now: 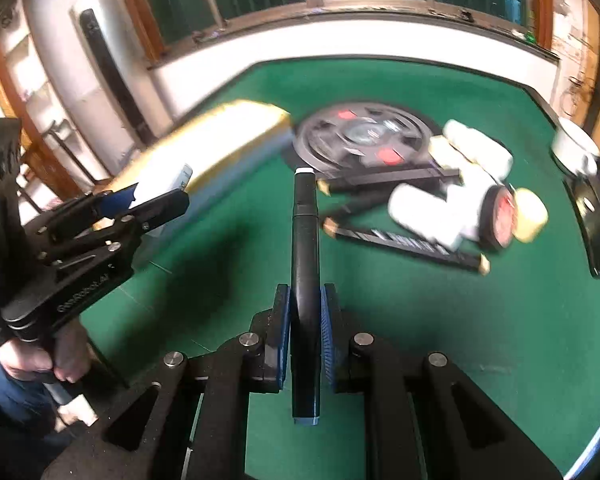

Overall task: Organize rigid objects
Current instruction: 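Carry the bottle and marker over the yellow-edged white tray with both tools, then open the left tool to drop the bottle while the right tool releases the marker, then lift both tools away from the tray and swing back toward the table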

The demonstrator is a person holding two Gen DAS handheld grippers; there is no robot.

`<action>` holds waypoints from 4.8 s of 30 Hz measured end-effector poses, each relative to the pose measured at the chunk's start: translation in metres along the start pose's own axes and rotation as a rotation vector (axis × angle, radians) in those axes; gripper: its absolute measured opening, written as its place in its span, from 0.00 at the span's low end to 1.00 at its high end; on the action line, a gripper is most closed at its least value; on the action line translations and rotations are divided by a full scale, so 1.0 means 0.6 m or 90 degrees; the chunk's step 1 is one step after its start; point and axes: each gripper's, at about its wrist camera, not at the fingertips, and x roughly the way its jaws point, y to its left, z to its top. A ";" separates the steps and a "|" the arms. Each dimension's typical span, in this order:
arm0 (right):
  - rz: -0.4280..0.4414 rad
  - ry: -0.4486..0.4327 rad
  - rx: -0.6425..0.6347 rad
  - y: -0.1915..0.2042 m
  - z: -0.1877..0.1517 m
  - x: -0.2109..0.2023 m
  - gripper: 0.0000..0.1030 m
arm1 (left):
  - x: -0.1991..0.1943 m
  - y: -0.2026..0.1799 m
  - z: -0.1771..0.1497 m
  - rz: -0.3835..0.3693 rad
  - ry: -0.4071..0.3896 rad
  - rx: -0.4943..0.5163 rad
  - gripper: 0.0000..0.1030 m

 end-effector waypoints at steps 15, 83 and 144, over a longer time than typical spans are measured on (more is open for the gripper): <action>0.066 0.037 -0.044 0.173 0.208 0.142 0.13 | 0.084 0.166 0.083 0.075 0.038 -0.003 0.31; -0.004 -0.092 0.121 0.163 0.205 0.216 0.55 | 0.147 0.430 0.015 0.215 0.113 -0.238 0.37; -0.256 -0.421 0.340 -0.322 -0.206 -0.252 0.55 | 0.098 -0.460 0.053 -0.218 0.000 0.071 0.29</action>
